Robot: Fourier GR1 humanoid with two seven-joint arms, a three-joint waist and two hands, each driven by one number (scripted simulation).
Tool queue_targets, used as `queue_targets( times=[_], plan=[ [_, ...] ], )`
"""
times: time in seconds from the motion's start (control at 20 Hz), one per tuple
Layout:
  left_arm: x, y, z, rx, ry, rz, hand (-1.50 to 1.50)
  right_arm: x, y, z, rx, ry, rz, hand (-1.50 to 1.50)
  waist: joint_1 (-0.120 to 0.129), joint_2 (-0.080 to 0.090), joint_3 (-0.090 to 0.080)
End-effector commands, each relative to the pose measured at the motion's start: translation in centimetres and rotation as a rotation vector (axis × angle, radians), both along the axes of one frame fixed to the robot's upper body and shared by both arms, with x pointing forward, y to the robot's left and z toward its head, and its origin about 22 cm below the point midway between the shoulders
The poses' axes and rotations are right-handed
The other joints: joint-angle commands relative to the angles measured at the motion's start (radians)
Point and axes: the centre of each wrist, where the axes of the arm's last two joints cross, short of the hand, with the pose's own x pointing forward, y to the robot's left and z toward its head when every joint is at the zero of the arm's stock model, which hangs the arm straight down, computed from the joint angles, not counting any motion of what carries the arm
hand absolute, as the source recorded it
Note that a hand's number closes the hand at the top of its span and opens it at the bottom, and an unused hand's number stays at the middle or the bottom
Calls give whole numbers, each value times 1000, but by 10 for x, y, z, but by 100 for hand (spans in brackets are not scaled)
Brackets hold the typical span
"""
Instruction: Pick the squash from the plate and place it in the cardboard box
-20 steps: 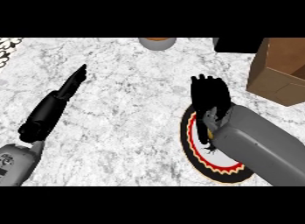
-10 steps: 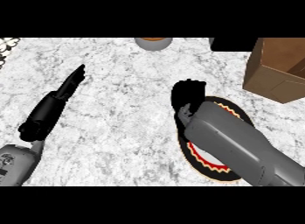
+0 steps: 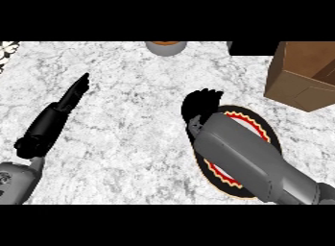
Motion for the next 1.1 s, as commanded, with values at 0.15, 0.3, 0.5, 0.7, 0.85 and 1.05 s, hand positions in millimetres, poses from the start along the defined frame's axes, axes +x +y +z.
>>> queue_targets(
  times=[0.15, 0.3, 0.5, 0.7, 0.85, 1.05],
  plan=[
    [7, -10, 9, -9, -1, 14, 0, 13, -11, -10, -226, 14, -167, -150, -9, 2, 1],
    [-1, 2, 10, -14, 15, 15, 0, -9, 7, -27, -233, 18, -162, -150, -8, -3, 1],
    [-5, 19, -2, 14, -1, 26, 0, -4, -11, -27, -186, 20, -181, -150, -10, 0, 1],
    [-4, 7, 15, 7, -14, 13, 0, 1, -24, -25, -174, 38, -193, -150, -7, -1, 1],
    [-2, 12, 7, -8, 2, 26, 0, 2, -34, -13, -192, 46, -189, -150, -19, -4, 1],
    [5, 7, 1, -11, 6, 28, 0, -10, -31, -43, -236, 29, -207, -150, -24, 0, 0]
  ],
)
